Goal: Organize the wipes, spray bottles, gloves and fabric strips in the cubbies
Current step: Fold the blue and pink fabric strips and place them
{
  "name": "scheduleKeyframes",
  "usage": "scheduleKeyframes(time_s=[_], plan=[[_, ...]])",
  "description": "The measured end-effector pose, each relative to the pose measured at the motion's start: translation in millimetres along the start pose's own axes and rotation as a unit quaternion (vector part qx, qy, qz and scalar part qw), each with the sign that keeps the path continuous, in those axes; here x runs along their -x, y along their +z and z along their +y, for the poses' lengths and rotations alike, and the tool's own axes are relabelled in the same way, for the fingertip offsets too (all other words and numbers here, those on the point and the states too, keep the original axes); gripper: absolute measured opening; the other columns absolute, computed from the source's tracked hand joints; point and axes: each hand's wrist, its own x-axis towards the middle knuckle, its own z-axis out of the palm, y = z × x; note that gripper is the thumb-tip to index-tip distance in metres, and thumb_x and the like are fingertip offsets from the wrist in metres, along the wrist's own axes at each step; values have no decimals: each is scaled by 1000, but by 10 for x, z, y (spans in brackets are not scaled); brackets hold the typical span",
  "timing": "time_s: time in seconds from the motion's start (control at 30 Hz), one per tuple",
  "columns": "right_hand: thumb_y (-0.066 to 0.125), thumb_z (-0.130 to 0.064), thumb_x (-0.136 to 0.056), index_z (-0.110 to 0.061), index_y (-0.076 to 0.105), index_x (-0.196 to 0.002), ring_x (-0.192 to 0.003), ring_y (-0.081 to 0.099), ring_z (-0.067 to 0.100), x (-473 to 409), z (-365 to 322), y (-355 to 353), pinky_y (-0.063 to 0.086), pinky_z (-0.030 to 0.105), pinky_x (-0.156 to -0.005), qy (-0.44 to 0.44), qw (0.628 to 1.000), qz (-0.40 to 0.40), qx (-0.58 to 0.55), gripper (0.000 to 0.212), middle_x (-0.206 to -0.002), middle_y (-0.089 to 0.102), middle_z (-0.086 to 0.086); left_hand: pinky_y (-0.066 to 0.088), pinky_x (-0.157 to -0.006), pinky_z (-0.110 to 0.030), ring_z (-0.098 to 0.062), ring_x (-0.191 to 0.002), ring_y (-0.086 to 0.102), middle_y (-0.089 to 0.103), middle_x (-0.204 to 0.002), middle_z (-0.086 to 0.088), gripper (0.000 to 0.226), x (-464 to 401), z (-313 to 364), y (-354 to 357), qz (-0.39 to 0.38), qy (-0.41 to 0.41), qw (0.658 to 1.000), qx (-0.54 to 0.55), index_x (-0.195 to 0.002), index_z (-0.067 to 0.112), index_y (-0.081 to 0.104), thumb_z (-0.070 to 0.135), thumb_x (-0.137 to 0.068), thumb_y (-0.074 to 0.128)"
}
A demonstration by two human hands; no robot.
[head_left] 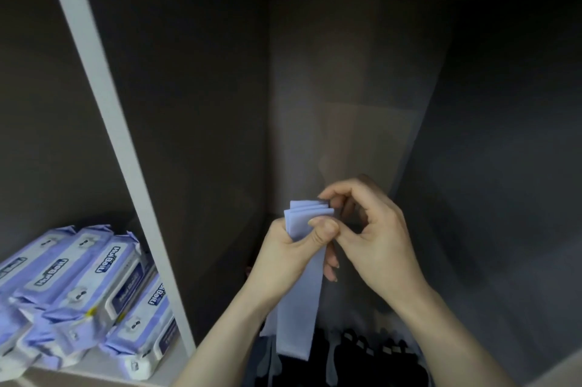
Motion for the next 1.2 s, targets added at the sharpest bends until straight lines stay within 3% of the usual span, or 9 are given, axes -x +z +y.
scheduleKeyframes(time_s=[0.23, 0.33, 0.4, 0.53, 0.7, 0.8, 0.9, 1.07, 1.2], plan=[[71, -7, -74, -27, 58, -81, -77, 57, 11, -52, 22, -48, 51, 32, -64, -6, 999, -27, 30, 25, -85, 51, -15, 51, -53, -28, -22, -48, 59, 61, -55, -12, 23, -11, -8, -5, -10, 8, 1000, -4, -78, 13, 68, 34, -86, 64], [67, 2, -80, -19, 55, -76, -52, 56, 20, -52, -4, -41, 50, 36, -46, 37, 996, -37, -75, 24, -82, 50, -10, 54, -54, -28, -20, -52, 62, 62, -60, -14, 19, -16, -2, 10, -12, 18, 1000, 15, -84, 11, 69, 27, -89, 60], [65, 1, -84, -16, 54, -76, -39, 49, 37, -52, -22, -40, 45, 40, -35, 74, 985, -33, -154, 22, -75, 54, 10, 54, -56, -27, -19, -55, 64, 64, -63, -13, 22, -24, -10, 13, -13, 10, 999, 33, -97, 5, 67, 23, -89, 58], [66, -3, -85, -15, 54, -76, -32, 38, 43, -44, -19, -24, 36, 45, -30, 114, 969, -28, -220, 18, -61, 47, 37, 54, -61, -27, -21, -59, 65, 65, -65, -13, 19, -37, -30, 5, -33, 3, 999, 23, -100, 9, 66, 24, -90, 59], [67, -1, -83, -15, 55, -74, -49, 48, 23, -50, -20, -57, 39, 32, -40, 149, 960, -11, -238, 20, -57, 53, 7, 56, -71, -28, -24, -72, 67, 65, -80, -19, 28, -45, -57, 0, -58, 7, 998, 39, -113, 11, 61, 0, -87, 57], [65, -1, -84, -14, 54, -77, -44, 45, 39, -51, -54, -83, 40, 41, -39, 126, 967, -22, -218, 19, -57, 52, 19, 54, -72, -31, -27, -68, 65, 64, -71, -18, 15, -44, -90, -7, -54, 12, 998, 19, -101, 8, 64, 3, -92, 53], [66, -3, -84, -18, 55, -82, -43, 51, 42, -79, -90, -117, 46, 51, -42, 116, 977, -49, -172, 19, -68, 59, 7, 53, -71, -32, -28, -65, 62, 65, -66, -8, 19, -47, -90, -14, -68, -10, 998, 9, -82, 6, 65, 6, -94, 50], [71, -3, -80, -19, 60, -74, -45, 56, 37, -126, -141, -163, 47, 36, -40, 103, 985, -54, -128, 20, -65, 62, -4, 54, -72, -33, -28, -67, 63, 65, -71, -9, 13, -34, -19, -33, -83, -9, 996, 15, -95, 7, 64, 1, -93, 52], [74, -8, -76, -23, 61, -72, -50, 58, 24, -115, -153, -140, 52, 45, -46, 75, 991, -61, -97, 21, -66, 60, -6, 55, -63, -34, -22, -59, 60, 60, -66, -10, 22, -36, -13, -14, -72, -6, 997, 38, -106, 7, 61, 4, -84, 60]])
